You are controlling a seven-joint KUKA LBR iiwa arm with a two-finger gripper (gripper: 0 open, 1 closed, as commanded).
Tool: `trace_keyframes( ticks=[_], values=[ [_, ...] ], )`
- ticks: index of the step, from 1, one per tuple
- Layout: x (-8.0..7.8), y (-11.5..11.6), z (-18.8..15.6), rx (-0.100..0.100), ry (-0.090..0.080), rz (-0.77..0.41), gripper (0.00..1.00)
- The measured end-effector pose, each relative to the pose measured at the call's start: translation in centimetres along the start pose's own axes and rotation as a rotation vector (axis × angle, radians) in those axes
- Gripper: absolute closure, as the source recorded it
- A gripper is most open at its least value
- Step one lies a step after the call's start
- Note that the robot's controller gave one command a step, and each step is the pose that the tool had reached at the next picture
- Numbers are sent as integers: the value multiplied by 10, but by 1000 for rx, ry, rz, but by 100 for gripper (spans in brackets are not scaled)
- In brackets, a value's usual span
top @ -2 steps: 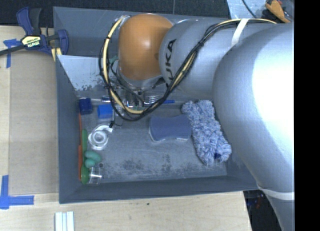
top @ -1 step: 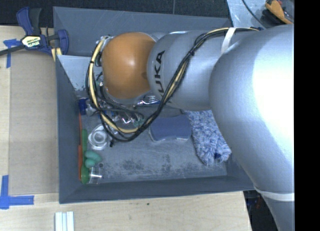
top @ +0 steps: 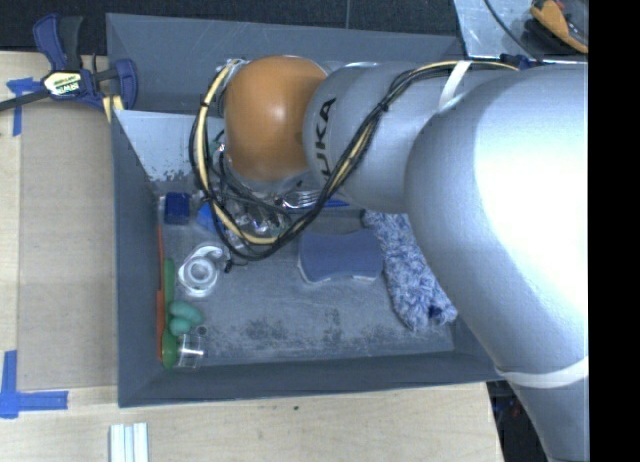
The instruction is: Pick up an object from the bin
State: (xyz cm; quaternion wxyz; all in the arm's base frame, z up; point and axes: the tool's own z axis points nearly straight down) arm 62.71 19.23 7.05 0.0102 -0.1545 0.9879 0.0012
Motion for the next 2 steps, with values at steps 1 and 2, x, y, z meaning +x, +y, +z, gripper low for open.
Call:
trace_keyframes(
  ticks=[1, 2],
  values=[
    [27, 40, -2, -8, 9, -530, 100],
    [27, 39, -2, -8, 9, -529, 100]
  ],
)
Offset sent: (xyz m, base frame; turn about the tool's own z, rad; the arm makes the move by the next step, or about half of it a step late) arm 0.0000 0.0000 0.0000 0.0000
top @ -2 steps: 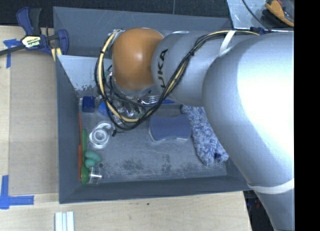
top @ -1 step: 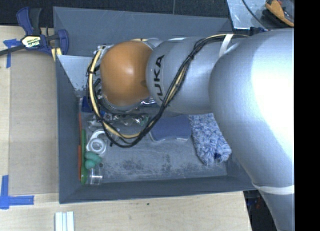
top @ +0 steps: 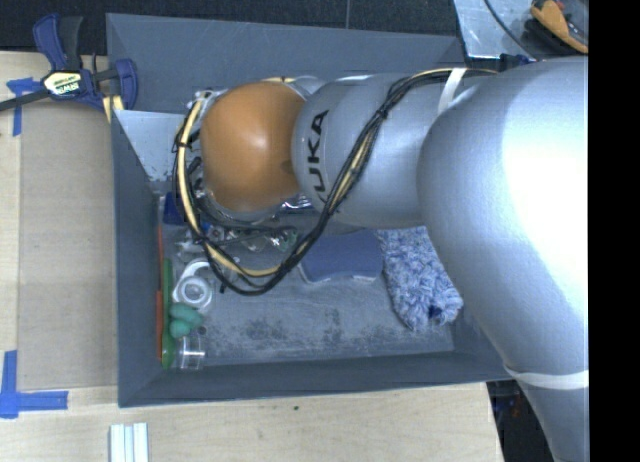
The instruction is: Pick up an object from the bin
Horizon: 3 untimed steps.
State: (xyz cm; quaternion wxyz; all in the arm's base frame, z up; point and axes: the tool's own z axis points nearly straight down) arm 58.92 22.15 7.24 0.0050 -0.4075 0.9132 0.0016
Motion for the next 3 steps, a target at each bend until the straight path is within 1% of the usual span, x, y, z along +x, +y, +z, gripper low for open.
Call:
trace_keyframes(
  ticks=[1, 2, 3],
  values=[
    [1, 0, -17, -1, 1, 2, 100],
    [1, 0, -54, -2, 2, 4, 100],
    [-1, 0, -76, 2, -5, 5, 100]
  ],
)
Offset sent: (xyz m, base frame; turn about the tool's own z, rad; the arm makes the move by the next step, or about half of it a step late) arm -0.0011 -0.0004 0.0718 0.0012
